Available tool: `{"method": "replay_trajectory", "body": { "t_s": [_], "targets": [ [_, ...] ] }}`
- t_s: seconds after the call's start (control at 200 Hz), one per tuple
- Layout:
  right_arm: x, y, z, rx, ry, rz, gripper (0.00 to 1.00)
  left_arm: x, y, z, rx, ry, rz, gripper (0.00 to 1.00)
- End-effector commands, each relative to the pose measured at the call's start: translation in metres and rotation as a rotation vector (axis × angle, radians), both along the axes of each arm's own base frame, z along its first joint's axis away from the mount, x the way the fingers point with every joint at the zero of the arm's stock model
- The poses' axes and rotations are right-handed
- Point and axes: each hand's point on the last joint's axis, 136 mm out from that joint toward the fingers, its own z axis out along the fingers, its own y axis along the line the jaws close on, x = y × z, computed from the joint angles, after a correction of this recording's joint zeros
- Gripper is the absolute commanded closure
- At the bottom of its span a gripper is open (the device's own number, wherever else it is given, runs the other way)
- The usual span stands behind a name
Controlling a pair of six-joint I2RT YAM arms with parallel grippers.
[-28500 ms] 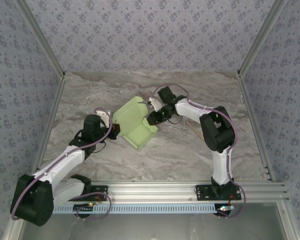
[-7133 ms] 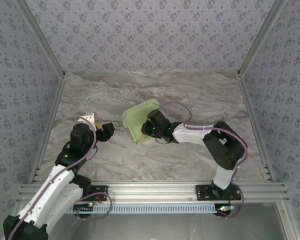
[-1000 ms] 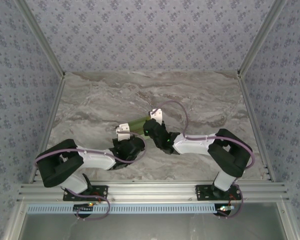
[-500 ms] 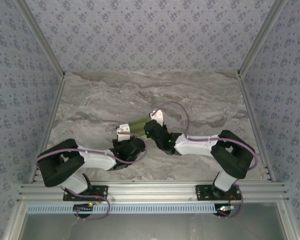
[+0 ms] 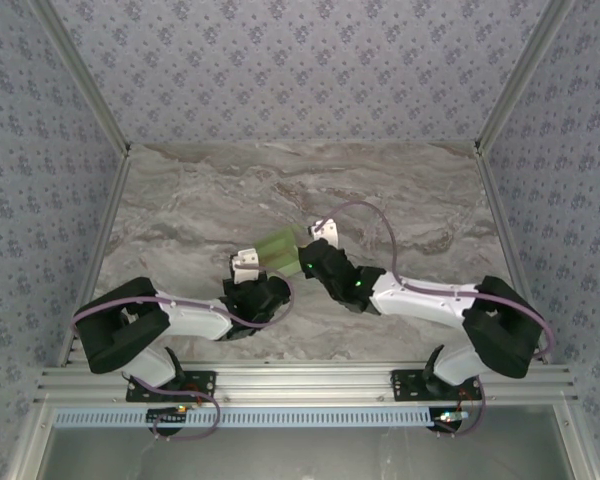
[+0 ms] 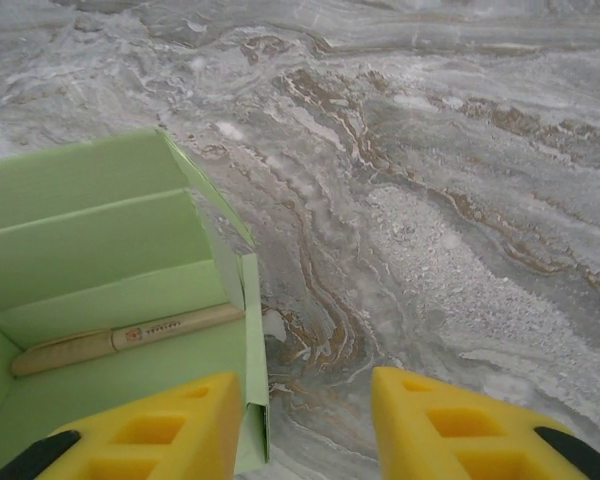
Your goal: Fold the paper box
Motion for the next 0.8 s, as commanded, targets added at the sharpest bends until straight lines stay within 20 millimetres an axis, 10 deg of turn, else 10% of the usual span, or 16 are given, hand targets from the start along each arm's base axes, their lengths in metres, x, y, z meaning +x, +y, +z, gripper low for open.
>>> {"method": "replay_trajectory", "body": {
  "t_s": [0.0, 0.45, 0.799],
  "targets": [
    [-0.007, -0.008, 0.009, -0.044, 0.009, 0.036, 0.57, -0.004, 0.01, -0.007, 0.097, 0.026, 0.017, 1.0],
    [0.049, 0.027, 0.081, -0.033, 0.041, 0.178, 0.41, -0.005, 0.007, -0.005, 0.102, 0.026, 0.005, 1.0],
    [0.083, 0.074, 0.034, -0.128, 0.265, 0.273, 0.39, -0.006, 0.004, -0.003, 0.109, 0.027, -0.002, 1.0]
  ]
}}
